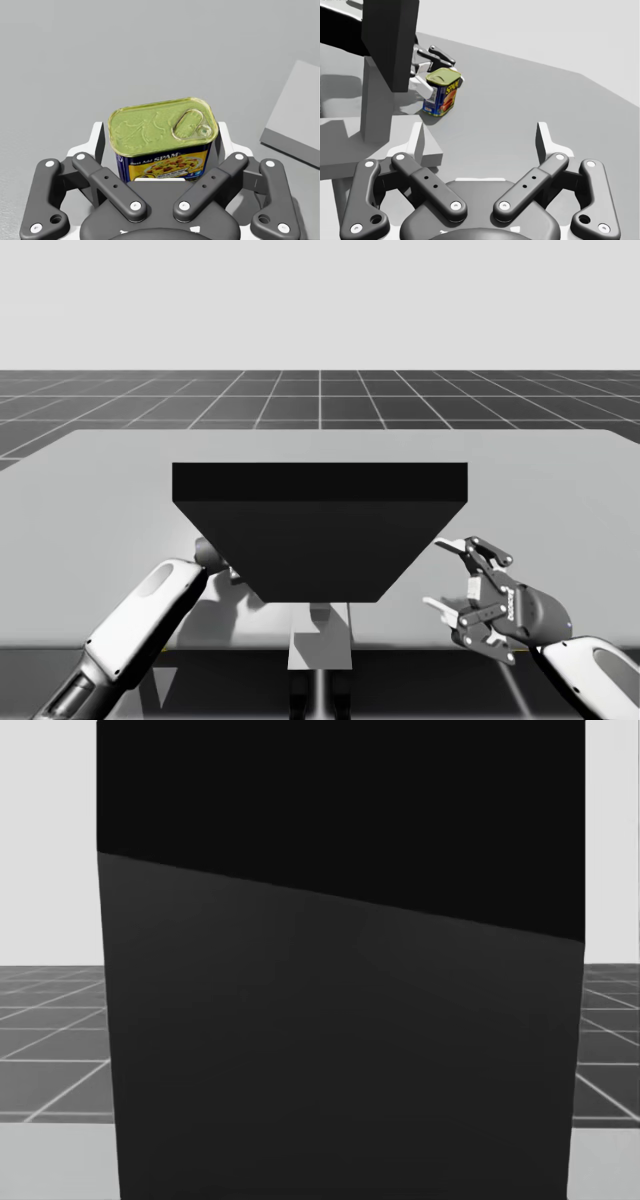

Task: Reach around the screen and pick up the object behind it.

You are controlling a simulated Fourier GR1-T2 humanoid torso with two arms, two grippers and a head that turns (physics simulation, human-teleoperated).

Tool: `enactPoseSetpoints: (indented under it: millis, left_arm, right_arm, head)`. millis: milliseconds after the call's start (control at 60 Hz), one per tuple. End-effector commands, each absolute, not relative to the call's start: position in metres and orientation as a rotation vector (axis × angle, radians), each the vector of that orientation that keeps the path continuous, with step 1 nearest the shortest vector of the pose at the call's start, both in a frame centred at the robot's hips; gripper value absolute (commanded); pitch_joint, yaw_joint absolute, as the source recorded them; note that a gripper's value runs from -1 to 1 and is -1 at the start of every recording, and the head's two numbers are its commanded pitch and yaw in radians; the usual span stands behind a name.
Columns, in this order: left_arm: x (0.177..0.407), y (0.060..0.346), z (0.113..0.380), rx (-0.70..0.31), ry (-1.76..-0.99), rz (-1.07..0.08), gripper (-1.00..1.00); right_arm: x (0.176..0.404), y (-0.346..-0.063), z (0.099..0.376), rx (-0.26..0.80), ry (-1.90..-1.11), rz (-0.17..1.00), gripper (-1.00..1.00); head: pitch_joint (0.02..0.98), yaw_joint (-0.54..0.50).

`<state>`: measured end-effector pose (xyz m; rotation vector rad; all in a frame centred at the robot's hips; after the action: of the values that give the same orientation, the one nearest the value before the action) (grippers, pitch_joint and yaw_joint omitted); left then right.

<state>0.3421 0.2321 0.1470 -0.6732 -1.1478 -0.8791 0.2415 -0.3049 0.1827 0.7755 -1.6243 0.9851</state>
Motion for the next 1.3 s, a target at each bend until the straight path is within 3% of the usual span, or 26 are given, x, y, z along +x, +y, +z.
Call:
enactPoseSetpoints:
  millis: [17, 50, 67, 100, 300, 650, 933, 1050, 1300]
  left_arm:
    - [0.345, 0.229, 0.138, -0.690, -1.134, -0.864, -0.70]
    - [0.345, 0.230, 0.138, -0.687, -1.138, -0.861, -0.32]
    - [0.344, 0.230, 0.137, -0.694, -1.132, -0.860, 0.91]
    - [0.343, 0.231, 0.137, -0.694, -1.133, -0.859, 0.96]
    - [0.332, 0.250, 0.149, -0.670, -1.184, -0.823, 1.00]
    - [0.323, 0.315, 0.193, -0.503, -1.318, -0.730, 1.00]
    - [0.319, 0.336, 0.279, -0.425, -1.540, -0.662, 1.00]
    - [0.317, 0.334, 0.306, -0.409, -1.616, -0.633, 1.00]
    - [0.305, 0.316, 0.380, -0.389, -1.853, -0.535, 1.00]
  right_arm:
    - [0.239, -0.305, 0.183, 0.775, -1.626, 0.994, -1.00]
    - [0.239, -0.305, 0.183, 0.776, -1.626, 0.994, -1.00]
    - [0.238, -0.305, 0.183, 0.776, -1.626, 0.993, -1.00]
    - [0.238, -0.305, 0.183, 0.775, -1.626, 0.994, -1.00]
    - [0.237, -0.306, 0.181, 0.776, -1.632, 0.984, -1.00]
    - [0.237, -0.305, 0.181, 0.768, -1.636, 0.982, -1.00]
    - [0.237, -0.304, 0.181, 0.760, -1.638, 0.990, -1.00]
    - [0.238, -0.303, 0.180, 0.753, -1.638, 0.992, -1.00]
    - [0.238, -0.302, 0.180, 0.755, -1.641, 0.996, -1.00]
  head:
    - [0.136, 0.02]
    - [0.137, 0.02]
    - [0.137, 0.02]
    - [0.136, 0.02]
    - [0.134, 0.02]
    - [0.127, 0.02]
    - [0.123, 0.02]
    - [0.127, 0.02]
    - [0.138, 0.03]
